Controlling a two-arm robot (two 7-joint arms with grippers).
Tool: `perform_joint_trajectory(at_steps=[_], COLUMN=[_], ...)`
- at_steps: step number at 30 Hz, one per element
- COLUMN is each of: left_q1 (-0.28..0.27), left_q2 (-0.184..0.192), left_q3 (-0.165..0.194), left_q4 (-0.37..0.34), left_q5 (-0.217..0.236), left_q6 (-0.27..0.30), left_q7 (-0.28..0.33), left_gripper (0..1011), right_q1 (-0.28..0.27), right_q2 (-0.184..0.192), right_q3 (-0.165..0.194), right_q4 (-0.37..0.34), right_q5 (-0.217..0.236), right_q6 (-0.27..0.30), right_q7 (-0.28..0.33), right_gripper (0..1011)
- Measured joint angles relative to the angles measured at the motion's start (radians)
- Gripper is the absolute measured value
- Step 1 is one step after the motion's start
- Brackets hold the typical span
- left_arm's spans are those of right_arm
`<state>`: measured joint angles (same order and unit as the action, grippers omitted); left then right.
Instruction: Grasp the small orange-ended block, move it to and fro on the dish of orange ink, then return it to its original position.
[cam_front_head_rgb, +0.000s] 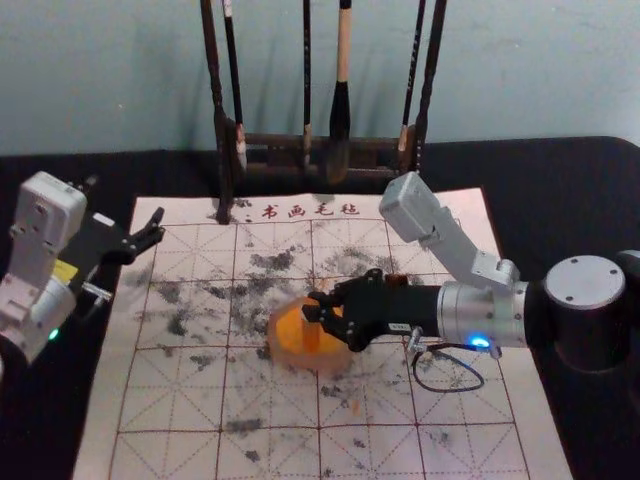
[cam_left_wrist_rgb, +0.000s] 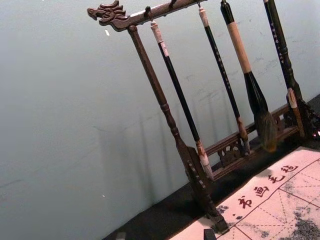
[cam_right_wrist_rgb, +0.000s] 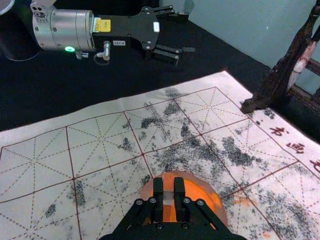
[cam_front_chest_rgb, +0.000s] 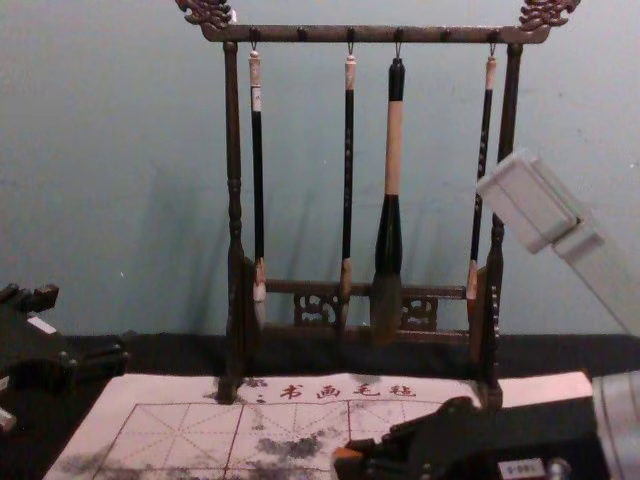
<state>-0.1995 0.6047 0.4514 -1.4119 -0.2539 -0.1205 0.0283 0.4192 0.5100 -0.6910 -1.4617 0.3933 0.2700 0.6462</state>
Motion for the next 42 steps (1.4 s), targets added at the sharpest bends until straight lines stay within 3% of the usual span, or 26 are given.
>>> perform_joint_trajectory(at_steps=[20,42], left_q1=[0.0,0.0], left_q2=[0.0,0.0], left_q3=[0.0,0.0], left_q4=[0.0,0.0], left_q5=[0.0,0.0], left_q6=[0.0,0.0], left_q7=[0.0,0.0], left_gripper=[1001,1001], right_q1=[0.04,0.044], right_q2=[-0.05,-0.048], right_q3=[-0.008,0.01], right_q4=[0.06,0.07], right_q5=[-0.009,-0.017], right_q6=[0.009,0.009], right_q7=[-0.015,-0.03], right_gripper=[126,126])
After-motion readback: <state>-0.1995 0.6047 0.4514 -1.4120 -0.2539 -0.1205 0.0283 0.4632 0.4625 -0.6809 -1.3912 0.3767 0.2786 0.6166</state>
